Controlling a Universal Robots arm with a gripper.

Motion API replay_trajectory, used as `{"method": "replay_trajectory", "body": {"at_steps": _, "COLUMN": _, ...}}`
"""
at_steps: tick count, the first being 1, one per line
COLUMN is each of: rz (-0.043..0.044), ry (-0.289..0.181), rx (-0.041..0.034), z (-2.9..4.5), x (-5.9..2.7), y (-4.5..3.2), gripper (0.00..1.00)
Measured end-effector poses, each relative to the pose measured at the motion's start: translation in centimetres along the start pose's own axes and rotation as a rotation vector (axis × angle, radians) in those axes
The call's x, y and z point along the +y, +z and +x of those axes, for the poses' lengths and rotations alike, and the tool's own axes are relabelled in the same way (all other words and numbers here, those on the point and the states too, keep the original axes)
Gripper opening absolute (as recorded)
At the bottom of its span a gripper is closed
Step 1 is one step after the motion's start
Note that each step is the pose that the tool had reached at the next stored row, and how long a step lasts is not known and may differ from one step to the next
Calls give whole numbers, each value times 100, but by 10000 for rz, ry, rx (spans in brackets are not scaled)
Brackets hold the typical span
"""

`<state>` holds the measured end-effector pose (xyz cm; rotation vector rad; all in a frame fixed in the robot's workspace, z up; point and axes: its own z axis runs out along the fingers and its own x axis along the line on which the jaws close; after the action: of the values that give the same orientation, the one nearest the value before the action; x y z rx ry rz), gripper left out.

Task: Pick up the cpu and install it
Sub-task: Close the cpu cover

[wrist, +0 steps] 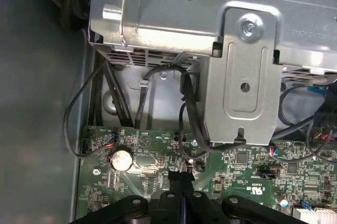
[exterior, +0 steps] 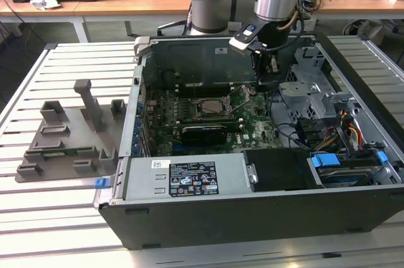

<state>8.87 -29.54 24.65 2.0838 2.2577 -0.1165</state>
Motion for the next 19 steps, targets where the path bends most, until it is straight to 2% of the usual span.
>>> {"method": "replay_trajectory", "body": {"at_steps": 2, "rz": 234, "ry": -22, "rx": 19, "z": 2, "x": -2, "y": 23, "gripper": 11}}
{"method": "replay_trajectory", "body": {"at_steps": 3, "rz": 381, "ry": -37, "rx": 32, "z": 4, "x": -1, "y": 35, "gripper": 11}}
{"method": "replay_trajectory", "body": {"at_steps": 4, "rz": 450, "ry": -45, "rx": 35, "z": 4, "x": -1, "y": 40, "gripper": 11}}
{"method": "replay_trajectory", "body": {"at_steps": 8, "rz": 456, "ry": -46, "rx": 39, "z": 7, "x": -23, "y": 42, "gripper": 11}}
{"method": "replay_trajectory", "body": {"at_steps": 14, "rz": 444, "ry": -42, "rx": 36, "z": 15, "x": -140, "y": 41, "gripper": 11}}
{"method": "replay_trajectory", "body": {"at_steps": 19, "rz": 443, "ry": -43, "rx": 36, "z": 17, "x": -169, "y": 42, "gripper": 11}}
